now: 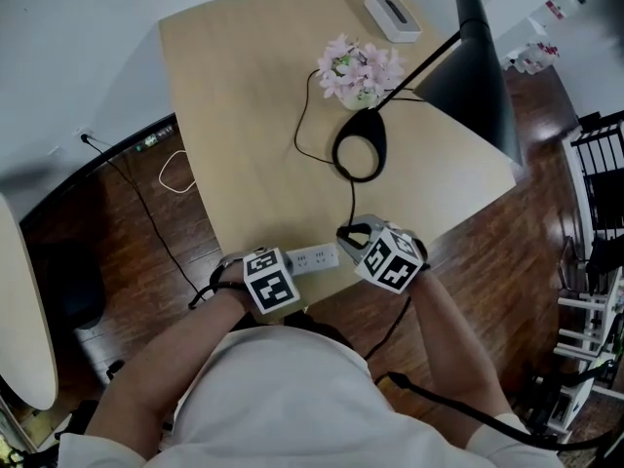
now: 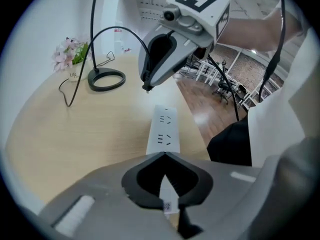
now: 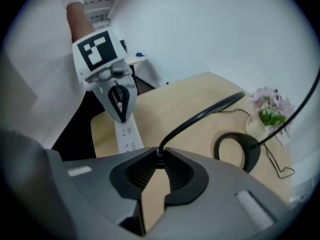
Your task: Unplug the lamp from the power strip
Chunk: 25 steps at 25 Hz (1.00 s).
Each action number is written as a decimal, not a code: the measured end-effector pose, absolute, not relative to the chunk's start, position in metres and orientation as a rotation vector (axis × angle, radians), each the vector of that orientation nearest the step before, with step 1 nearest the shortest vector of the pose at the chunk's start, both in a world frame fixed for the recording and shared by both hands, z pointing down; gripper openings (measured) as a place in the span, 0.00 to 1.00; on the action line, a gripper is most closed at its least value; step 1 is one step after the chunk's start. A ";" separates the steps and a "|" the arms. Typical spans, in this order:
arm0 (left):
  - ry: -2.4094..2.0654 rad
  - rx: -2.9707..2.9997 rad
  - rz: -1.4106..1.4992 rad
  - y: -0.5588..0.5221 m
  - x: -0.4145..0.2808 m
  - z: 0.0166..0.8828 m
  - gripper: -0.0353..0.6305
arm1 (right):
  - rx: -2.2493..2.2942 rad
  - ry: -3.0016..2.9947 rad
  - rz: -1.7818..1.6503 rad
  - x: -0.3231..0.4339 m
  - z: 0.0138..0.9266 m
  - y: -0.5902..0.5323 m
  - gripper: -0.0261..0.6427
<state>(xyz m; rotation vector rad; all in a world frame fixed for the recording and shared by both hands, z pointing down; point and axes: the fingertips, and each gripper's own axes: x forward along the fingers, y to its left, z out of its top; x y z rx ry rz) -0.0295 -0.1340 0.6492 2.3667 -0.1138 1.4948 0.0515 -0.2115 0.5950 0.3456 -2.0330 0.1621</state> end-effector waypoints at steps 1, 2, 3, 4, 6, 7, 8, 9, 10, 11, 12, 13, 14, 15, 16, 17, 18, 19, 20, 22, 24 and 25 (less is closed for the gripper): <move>-0.117 2.369 1.502 -0.134 -0.029 0.650 0.06 | 0.353 -2.009 0.184 0.062 0.602 -0.209 0.12; -0.120 2.367 1.505 -0.134 -0.029 0.650 0.06 | 0.357 -1.991 0.205 0.070 0.610 -0.206 0.12; -0.122 2.364 1.504 -0.133 -0.029 0.650 0.06 | 0.356 -1.976 0.226 0.076 0.617 -0.202 0.12; -0.124 2.359 1.500 -0.133 -0.029 0.650 0.06 | 0.354 -1.964 0.244 0.081 0.623 -0.199 0.12; -0.130 2.355 1.491 -0.134 -0.030 0.650 0.06 | 0.348 -1.944 0.269 0.086 0.634 -0.194 0.12; -0.135 2.356 1.489 -0.134 -0.030 0.650 0.06 | 0.344 -1.940 0.274 0.087 0.638 -0.193 0.12; -0.142 2.359 1.489 -0.134 -0.030 0.650 0.06 | 0.339 -1.939 0.273 0.087 0.641 -0.191 0.12; -0.152 2.363 1.488 -0.134 -0.031 0.650 0.06 | 0.335 -1.938 0.269 0.086 0.644 -0.190 0.12; -0.163 2.366 1.487 -0.134 -0.031 0.650 0.06 | 0.335 -1.938 0.266 0.085 0.646 -0.190 0.12; -0.175 2.368 1.486 -0.134 -0.031 0.650 0.06 | 0.336 -1.943 0.265 0.084 0.647 -0.190 0.12; -0.185 2.370 1.485 -0.134 -0.031 0.650 0.06 | 0.339 -1.954 0.265 0.083 0.647 -0.191 0.12; -0.192 2.373 1.485 -0.134 -0.031 0.651 0.06 | 0.342 -1.966 0.263 0.081 0.647 -0.193 0.12; -0.197 2.378 1.487 -0.134 -0.032 0.651 0.06 | 0.344 -1.977 0.261 0.080 0.647 -0.194 0.12; -0.199 2.382 1.489 -0.134 -0.032 0.651 0.06 | 0.345 -1.986 0.260 0.079 0.647 -0.195 0.12; -0.201 2.384 1.487 -0.134 -0.032 0.651 0.06 | 0.346 -1.993 0.259 0.079 0.647 -0.195 0.12; -0.207 2.386 1.482 -0.134 -0.032 0.651 0.06 | 0.347 -1.998 0.259 0.079 0.647 -0.195 0.13; -0.218 2.391 1.473 -0.136 -0.032 0.650 0.06 | 0.348 -2.004 0.262 0.080 0.647 -0.195 0.14; -0.236 2.399 1.463 -0.138 -0.032 0.648 0.06 | 0.351 -2.012 0.270 0.081 0.647 -0.194 0.15; -0.257 2.409 1.451 -0.140 -0.032 0.645 0.06 | 0.356 -2.024 0.282 0.081 0.646 -0.193 0.17; -0.306 2.424 1.418 -0.145 -0.034 0.639 0.07 | 0.374 -2.049 0.314 0.082 0.645 -0.192 0.20; -0.364 2.437 1.377 -0.149 -0.037 0.631 0.14 | 0.405 -2.070 0.333 0.086 0.644 -0.192 0.23; -0.394 2.440 1.355 -0.151 -0.038 0.627 0.14 | 0.421 -2.077 0.336 0.088 0.644 -0.192 0.26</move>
